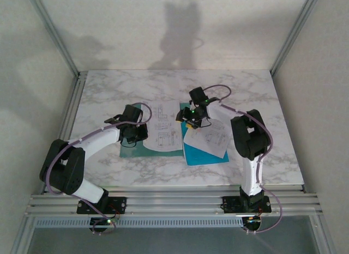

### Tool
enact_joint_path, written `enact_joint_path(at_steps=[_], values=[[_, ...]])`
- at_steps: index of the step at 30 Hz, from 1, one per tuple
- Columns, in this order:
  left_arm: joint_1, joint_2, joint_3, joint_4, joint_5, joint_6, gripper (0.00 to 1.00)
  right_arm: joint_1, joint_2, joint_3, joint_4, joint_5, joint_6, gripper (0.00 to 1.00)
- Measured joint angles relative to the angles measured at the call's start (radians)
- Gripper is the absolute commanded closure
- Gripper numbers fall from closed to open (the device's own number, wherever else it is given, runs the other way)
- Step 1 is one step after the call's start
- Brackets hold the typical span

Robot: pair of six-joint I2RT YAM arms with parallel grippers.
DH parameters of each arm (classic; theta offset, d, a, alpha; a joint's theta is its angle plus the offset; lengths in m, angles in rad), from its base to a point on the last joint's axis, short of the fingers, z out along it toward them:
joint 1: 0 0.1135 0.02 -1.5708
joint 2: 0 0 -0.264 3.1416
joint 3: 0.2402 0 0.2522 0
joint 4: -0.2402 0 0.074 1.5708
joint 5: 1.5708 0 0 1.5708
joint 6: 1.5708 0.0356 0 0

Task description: Put the files into the folder

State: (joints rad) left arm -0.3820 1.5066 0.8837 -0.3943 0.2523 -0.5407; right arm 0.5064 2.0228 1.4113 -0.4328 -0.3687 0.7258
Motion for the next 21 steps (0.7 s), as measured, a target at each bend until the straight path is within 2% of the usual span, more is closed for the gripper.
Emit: enact_joint_path(at_steps=[21], values=[[0.000,0.018,0.000,0.005,-0.010,0.000,1.00,0.029,0.096,0.098,-0.026,-0.019,-0.001,0.51]])
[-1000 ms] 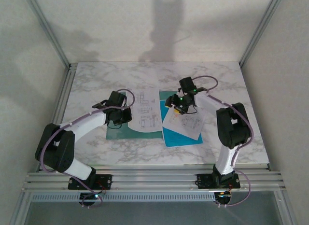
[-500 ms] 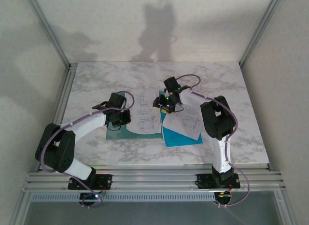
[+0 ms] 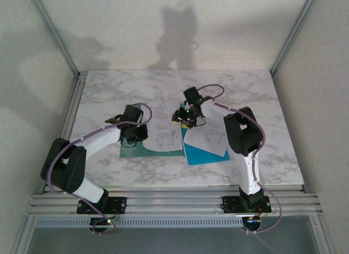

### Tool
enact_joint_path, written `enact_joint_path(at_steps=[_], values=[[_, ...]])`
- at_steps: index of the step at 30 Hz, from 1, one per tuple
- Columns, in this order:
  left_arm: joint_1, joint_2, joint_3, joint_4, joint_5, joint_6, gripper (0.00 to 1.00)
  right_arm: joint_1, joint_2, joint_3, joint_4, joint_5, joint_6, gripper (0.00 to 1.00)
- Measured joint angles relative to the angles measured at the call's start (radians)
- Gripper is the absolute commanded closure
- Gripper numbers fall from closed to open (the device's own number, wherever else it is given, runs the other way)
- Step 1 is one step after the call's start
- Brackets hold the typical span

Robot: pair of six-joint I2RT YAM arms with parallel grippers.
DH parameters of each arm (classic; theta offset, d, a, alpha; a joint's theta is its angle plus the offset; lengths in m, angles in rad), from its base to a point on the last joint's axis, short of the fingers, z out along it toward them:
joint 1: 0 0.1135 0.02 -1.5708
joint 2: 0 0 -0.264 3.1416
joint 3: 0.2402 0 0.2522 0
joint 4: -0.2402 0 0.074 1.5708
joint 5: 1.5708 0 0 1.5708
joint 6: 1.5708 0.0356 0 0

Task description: Put the files into the folder

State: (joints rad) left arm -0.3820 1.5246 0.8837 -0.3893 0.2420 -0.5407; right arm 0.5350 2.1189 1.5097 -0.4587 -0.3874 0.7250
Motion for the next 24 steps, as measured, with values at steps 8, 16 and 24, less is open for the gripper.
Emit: enact_joint_path(at_steps=[8,16,24], values=[[0.000,0.009,0.000,0.006,0.000,0.000,1.00,0.006,0.000,0.003,-0.002,-0.019,0.000,0.54],[0.000,0.016,0.000,0.011,0.000,0.000,1.00,0.007,-0.040,-0.013,0.020,-0.073,0.024,0.56],[0.000,0.024,0.000,0.012,0.000,0.000,1.00,0.021,-0.082,-0.066,0.067,-0.115,0.053,0.58]])
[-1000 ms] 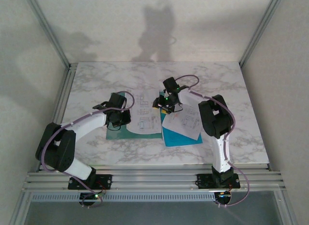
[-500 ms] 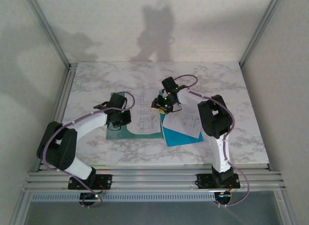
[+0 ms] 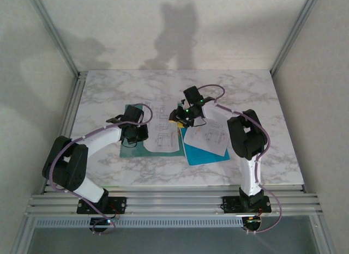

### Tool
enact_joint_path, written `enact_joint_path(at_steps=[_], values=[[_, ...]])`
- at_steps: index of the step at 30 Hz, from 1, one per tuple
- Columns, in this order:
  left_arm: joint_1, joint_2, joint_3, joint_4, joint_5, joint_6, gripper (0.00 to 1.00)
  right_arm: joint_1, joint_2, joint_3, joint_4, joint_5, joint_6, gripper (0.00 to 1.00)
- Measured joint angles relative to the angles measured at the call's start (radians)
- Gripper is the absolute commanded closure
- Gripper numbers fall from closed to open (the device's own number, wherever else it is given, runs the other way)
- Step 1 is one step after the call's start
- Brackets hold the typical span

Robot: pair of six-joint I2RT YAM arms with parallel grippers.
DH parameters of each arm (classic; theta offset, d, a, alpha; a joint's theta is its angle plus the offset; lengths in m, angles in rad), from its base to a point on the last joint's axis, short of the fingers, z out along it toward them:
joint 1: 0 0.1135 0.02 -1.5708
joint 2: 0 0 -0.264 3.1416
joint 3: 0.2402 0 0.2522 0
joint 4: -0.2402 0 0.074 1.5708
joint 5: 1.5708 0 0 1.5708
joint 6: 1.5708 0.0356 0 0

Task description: Put the files into the folder

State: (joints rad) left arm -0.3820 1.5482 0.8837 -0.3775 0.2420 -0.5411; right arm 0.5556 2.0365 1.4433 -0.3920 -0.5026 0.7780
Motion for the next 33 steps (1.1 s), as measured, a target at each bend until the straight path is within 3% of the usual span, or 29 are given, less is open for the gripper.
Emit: enact_joint_path(at_steps=[8,16,20,24,27,29,31,33], values=[[0.000,0.006,0.000,0.002,0.000,0.000,1.00,0.034,-0.004,-0.054,0.002,0.002,-0.013,0.61],[0.000,0.006,0.000,0.002,0.000,0.000,1.00,0.044,-0.010,-0.075,-0.016,0.012,-0.040,0.70],[0.000,0.006,0.000,0.002,0.000,0.000,1.00,0.055,-0.010,-0.075,-0.018,0.024,-0.053,0.80],[0.000,0.006,-0.002,0.007,0.000,-0.001,1.00,0.067,-0.010,-0.075,-0.030,0.040,-0.070,1.00],[0.000,0.006,-0.004,0.010,0.000,-0.004,1.00,0.072,-0.010,-0.076,-0.042,0.068,-0.087,1.00],[0.002,0.005,-0.009,0.013,0.000,-0.008,0.89,0.072,-0.022,-0.084,-0.042,0.095,-0.108,1.00],[0.010,0.002,-0.016,0.014,0.000,-0.011,0.67,0.072,-0.049,-0.100,-0.045,0.123,-0.133,1.00],[0.025,-0.018,-0.027,0.013,0.000,-0.027,0.53,0.072,-0.083,-0.114,-0.048,0.157,-0.164,1.00]])
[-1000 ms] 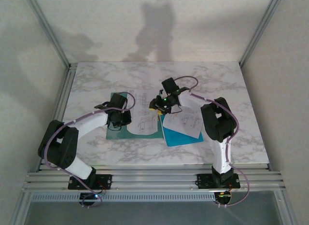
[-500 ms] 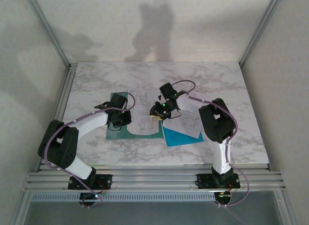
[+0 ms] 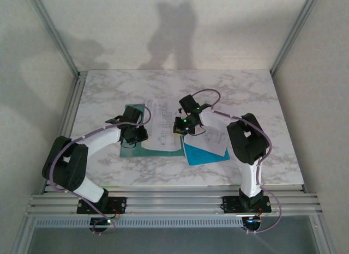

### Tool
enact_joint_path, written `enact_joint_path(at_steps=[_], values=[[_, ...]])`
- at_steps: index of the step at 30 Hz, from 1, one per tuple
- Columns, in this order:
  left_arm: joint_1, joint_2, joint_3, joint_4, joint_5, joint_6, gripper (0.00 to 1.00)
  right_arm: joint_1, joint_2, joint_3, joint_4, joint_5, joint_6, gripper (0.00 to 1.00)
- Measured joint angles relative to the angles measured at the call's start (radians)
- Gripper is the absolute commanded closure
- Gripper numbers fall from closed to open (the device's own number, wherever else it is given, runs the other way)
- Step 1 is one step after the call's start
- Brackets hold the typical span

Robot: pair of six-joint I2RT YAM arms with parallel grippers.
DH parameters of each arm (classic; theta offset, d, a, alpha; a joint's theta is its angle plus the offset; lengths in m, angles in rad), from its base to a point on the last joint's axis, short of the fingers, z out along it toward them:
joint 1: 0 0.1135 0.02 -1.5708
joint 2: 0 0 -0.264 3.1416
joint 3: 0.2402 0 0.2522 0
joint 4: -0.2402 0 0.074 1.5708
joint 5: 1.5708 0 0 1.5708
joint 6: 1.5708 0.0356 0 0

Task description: Put the files into the folder

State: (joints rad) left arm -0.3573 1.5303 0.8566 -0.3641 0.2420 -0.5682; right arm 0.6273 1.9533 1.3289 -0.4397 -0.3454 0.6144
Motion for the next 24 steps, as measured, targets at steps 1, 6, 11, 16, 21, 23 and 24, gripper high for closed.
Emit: enact_joint_path(at_steps=[1,6,11,16,21,23,24], values=[[0.010,-0.014,-0.005,0.000,0.000,-0.010,0.51,0.000,-0.023,-0.006,-0.003,0.019,-0.019,1.00],[0.098,-0.115,-0.019,0.001,0.000,-0.043,0.52,0.000,-0.118,-0.010,-0.013,0.112,-0.129,1.00],[0.202,-0.141,-0.059,-0.002,0.004,-0.082,0.63,0.000,-0.214,-0.055,0.007,0.195,-0.255,1.00],[0.277,-0.142,-0.135,-0.031,0.004,-0.116,0.72,0.000,-0.278,-0.081,0.044,0.235,-0.369,1.00],[0.331,-0.163,-0.192,-0.042,0.008,-0.142,0.84,0.000,-0.312,-0.097,0.092,0.224,-0.446,1.00],[0.350,-0.178,-0.212,-0.048,0.008,-0.149,0.88,0.002,-0.320,-0.099,0.104,0.212,-0.465,1.00],[0.358,-0.185,-0.222,-0.048,0.008,-0.153,0.90,0.005,-0.325,-0.102,0.109,0.211,-0.474,1.00]])
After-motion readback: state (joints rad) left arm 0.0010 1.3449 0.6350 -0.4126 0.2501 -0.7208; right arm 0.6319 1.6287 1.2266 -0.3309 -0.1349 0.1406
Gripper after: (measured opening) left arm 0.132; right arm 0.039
